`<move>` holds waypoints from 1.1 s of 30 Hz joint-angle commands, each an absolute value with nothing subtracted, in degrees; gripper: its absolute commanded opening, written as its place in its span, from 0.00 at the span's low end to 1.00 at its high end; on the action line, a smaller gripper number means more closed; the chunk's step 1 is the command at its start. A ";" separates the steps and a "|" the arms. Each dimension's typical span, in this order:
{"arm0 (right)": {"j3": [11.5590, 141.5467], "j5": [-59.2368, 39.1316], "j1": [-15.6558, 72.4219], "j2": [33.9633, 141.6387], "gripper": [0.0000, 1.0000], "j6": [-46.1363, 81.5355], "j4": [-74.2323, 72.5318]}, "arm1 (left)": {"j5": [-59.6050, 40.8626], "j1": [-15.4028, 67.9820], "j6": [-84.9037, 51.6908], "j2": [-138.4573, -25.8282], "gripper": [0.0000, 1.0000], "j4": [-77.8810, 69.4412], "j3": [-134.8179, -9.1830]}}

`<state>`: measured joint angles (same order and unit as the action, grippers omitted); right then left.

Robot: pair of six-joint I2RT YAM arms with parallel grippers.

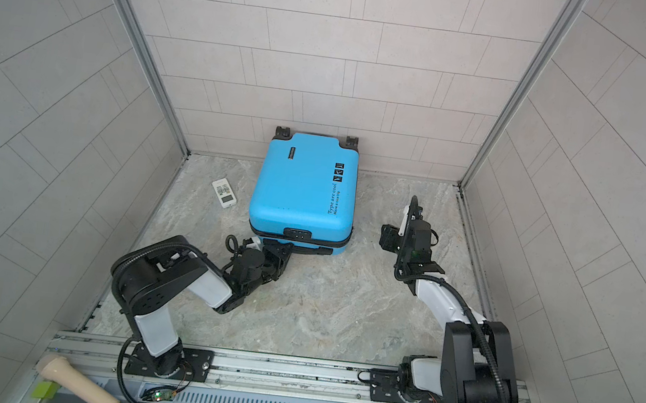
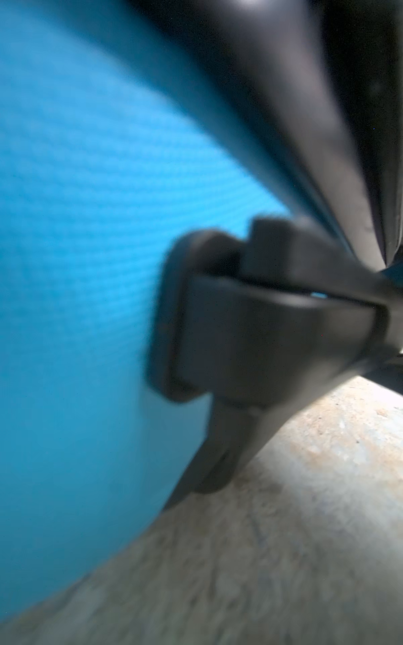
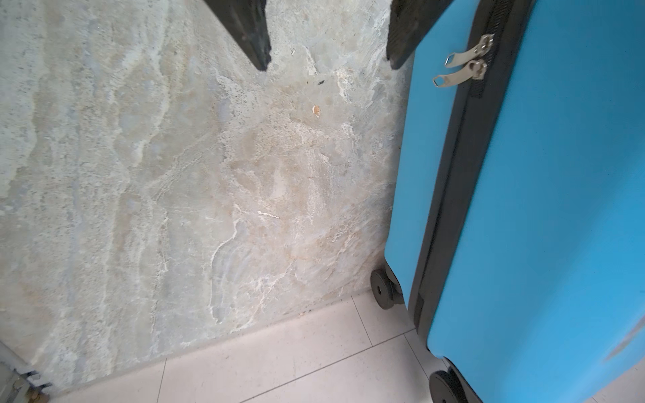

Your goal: Pack the luggage

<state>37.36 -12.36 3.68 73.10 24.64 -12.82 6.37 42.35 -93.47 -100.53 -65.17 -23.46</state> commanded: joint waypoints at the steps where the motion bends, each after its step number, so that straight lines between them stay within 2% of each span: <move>1: 37.24 -11.22 3.84 69.64 0.57 25.75 -9.84 | 8.09 46.49 -78.87 -95.98 0.00 -56.64 -28.02; 10: 39.00 -10.06 3.52 65.11 0.58 24.89 -3.91 | 11.80 55.54 -75.51 -95.45 0.00 -47.94 -33.22; 16: 40.20 -9.55 1.08 64.17 0.58 25.55 -1.73 | 18.75 63.22 -75.53 -94.17 0.00 -46.01 -33.40; 27: 41.66 -11.35 0.09 62.69 0.58 26.38 -0.22 | 26.43 70.22 -87.49 -95.98 0.00 -50.40 -30.60; 32: 41.40 -12.19 0.05 62.41 0.58 26.17 0.18 | 27.19 70.79 -93.79 -99.32 0.07 -55.87 -29.23; 33: 41.39 -12.37 0.08 62.49 0.58 26.10 0.26 | 27.33 70.84 -94.79 -99.92 0.12 -56.60 -29.03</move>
